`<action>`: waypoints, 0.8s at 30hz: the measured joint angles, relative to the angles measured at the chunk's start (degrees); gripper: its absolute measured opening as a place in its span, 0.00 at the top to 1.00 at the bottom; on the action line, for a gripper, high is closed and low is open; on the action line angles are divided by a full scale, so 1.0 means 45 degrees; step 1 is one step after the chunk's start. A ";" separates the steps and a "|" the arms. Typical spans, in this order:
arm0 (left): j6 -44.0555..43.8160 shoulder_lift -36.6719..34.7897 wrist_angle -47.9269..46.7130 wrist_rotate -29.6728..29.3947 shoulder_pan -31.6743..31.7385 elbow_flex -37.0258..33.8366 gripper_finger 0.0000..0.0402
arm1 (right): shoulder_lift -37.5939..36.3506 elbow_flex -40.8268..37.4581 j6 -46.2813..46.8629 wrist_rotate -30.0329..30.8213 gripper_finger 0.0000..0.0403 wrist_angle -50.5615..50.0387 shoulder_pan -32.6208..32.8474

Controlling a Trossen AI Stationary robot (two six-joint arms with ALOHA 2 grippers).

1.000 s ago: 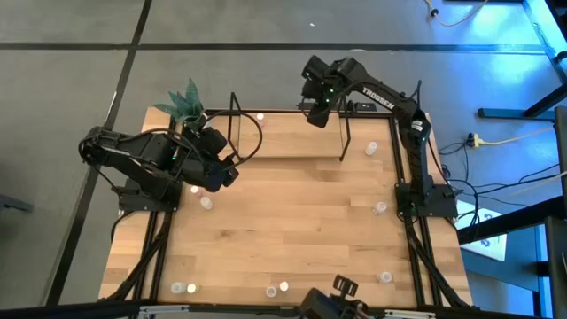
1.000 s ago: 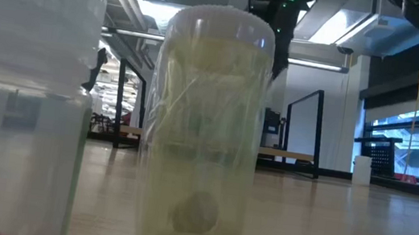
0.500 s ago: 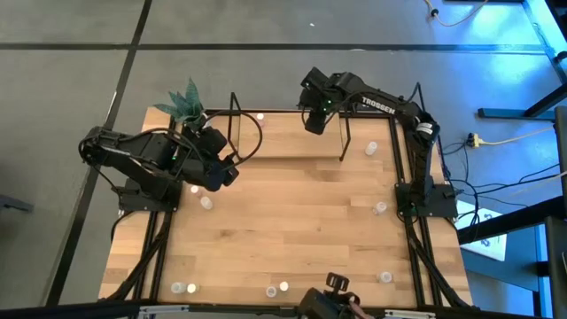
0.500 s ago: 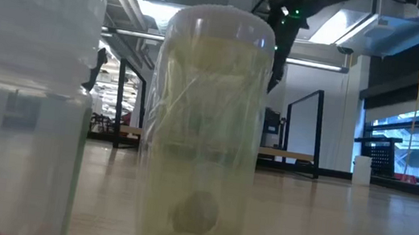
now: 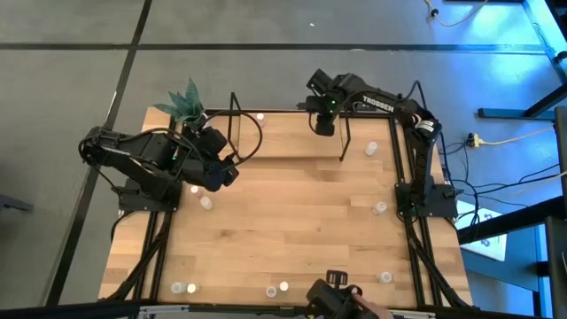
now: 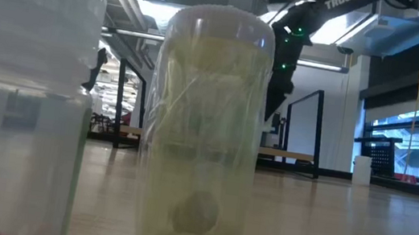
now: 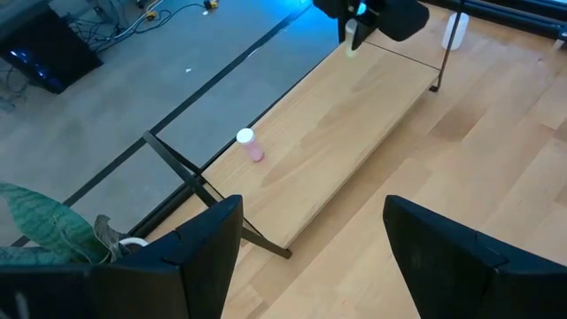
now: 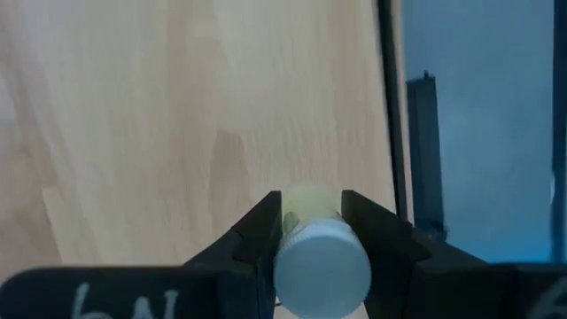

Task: Pick and place medicine bottles onto shelf by color
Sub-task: Put the top yellow pill bottle on the shelf

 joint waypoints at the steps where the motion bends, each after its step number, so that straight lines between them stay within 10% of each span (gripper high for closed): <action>1: 0.0000 0.0003 0.0000 0.0000 0.0000 0.0000 0.33 | 0.0000 -0.0048 -0.0326 -0.0001 0.71 -0.0028 0.0000; 24: -0.0092 -0.0002 0.0004 0.0000 0.0000 0.0000 0.33 | 0.0010 -0.1870 -0.2314 0.0000 0.71 0.1776 -0.0252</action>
